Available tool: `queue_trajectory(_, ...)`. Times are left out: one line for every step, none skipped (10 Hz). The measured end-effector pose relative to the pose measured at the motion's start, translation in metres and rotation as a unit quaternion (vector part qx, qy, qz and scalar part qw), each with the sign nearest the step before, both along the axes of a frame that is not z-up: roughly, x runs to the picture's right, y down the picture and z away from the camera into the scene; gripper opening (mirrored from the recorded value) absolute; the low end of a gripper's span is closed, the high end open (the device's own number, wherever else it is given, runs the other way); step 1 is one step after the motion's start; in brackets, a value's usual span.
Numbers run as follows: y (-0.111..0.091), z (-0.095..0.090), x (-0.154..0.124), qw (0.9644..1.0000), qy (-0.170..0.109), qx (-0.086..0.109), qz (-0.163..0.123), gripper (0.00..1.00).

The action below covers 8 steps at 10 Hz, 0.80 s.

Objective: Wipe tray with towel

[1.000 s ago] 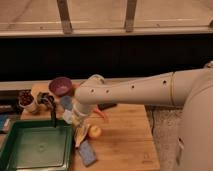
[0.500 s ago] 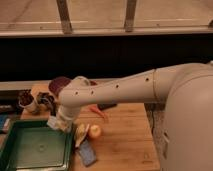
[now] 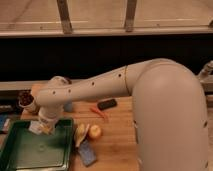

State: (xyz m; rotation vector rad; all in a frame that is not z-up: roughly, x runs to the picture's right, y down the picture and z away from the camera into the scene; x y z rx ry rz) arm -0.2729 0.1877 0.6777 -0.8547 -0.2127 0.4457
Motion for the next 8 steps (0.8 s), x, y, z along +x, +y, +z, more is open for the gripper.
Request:
queue_trajectory(0.000,0.000,0.000,1.0000,0.000,0.000,0.000,0.00)
queue_trajectory(0.001,-0.001,-0.002,1.0000,-0.002,0.000,-0.001,0.00)
queue_trajectory(0.000,-0.001,-0.002,1.0000,-0.001,0.000,-0.001,0.00)
queue_trajectory(0.000,0.000,-0.001,1.0000,-0.001,0.000,0.000,0.00)
queue_trajectory(0.001,0.001,-0.001,1.0000,-0.005,-0.002,-0.001,0.00)
queue_trajectory(0.006,0.006,-0.005,0.9999,-0.012,-0.006,-0.003,0.00)
queue_trajectory(0.014,0.014,-0.009,0.9997,-0.022,-0.012,-0.004,0.00)
queue_trajectory(0.021,0.020,-0.013,0.9994,-0.030,-0.016,-0.005,0.00)
